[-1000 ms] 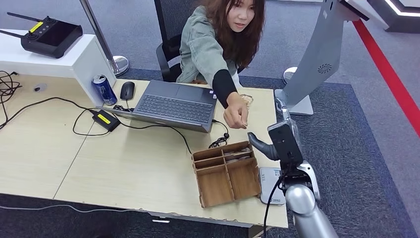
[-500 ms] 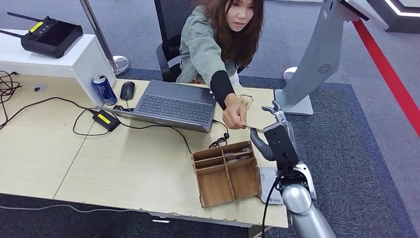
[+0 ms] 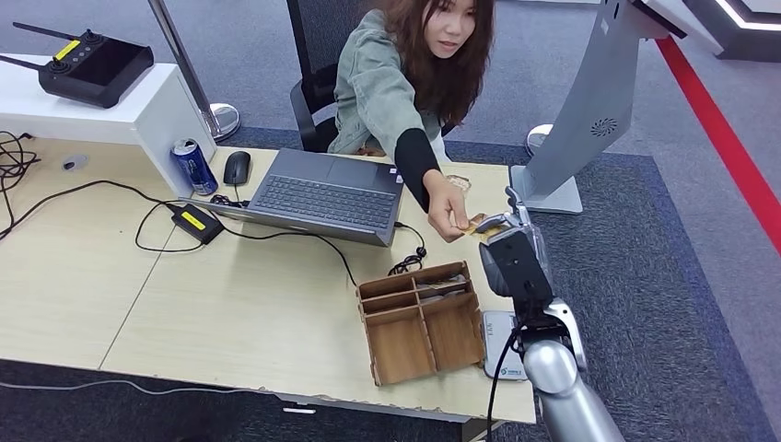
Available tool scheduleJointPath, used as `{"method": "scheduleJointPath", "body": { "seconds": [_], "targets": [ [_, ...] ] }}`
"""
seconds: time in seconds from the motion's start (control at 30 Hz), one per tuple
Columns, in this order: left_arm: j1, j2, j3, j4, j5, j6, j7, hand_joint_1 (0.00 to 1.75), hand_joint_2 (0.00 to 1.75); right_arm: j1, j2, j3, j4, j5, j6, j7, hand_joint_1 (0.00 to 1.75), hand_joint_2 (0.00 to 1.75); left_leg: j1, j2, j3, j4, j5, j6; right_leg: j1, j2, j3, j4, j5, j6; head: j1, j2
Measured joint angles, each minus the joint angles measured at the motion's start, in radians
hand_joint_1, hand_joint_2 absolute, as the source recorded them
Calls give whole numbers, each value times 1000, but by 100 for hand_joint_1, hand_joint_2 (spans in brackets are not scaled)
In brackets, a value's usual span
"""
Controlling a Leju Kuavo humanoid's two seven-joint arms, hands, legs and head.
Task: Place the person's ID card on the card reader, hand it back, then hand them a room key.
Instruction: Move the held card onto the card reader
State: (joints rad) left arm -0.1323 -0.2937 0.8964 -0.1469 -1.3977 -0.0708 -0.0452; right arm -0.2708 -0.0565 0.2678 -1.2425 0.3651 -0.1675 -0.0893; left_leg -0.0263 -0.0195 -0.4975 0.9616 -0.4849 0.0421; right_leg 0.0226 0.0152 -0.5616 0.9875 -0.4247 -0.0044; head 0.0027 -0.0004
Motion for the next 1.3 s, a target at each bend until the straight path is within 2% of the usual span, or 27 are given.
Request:
{"method": "scheduleJointPath", "body": {
  "seconds": [0.33,0.63,0.83,1.03,1.3],
  "targets": [
    [1,3,-1,0,22,1,-8,0,0,25,-8,-3,-49,-14,-2,-6,166,175,0,0,1,0,0,0,0,0,0,0,0,0,0,0],
    [4,10,5,0,82,1,-22,0,0,151,-73,-70,-237,-39,16,21,175,175,0,0,0,0,0,0,0,0,0,0,0,0,0,0],
    [4,10,16,0,107,6,-27,0,0,232,-99,-102,-274,-30,27,5,175,175,0,0,0,0,0,0,0,0,0,-1,0,0,0,0],
    [3,10,30,0,126,10,-35,0,0,280,-100,-106,-188,-67,11,-70,175,175,0,0,0,0,0,0,0,0,0,0,0,0,0,0],
    [1,6,43,0,126,26,-39,0,0,273,-87,-102,41,23,-102,-109,175,175,0,0,0,0,0,0,0,0,0,0,0,0,0,0]
  ]
}}
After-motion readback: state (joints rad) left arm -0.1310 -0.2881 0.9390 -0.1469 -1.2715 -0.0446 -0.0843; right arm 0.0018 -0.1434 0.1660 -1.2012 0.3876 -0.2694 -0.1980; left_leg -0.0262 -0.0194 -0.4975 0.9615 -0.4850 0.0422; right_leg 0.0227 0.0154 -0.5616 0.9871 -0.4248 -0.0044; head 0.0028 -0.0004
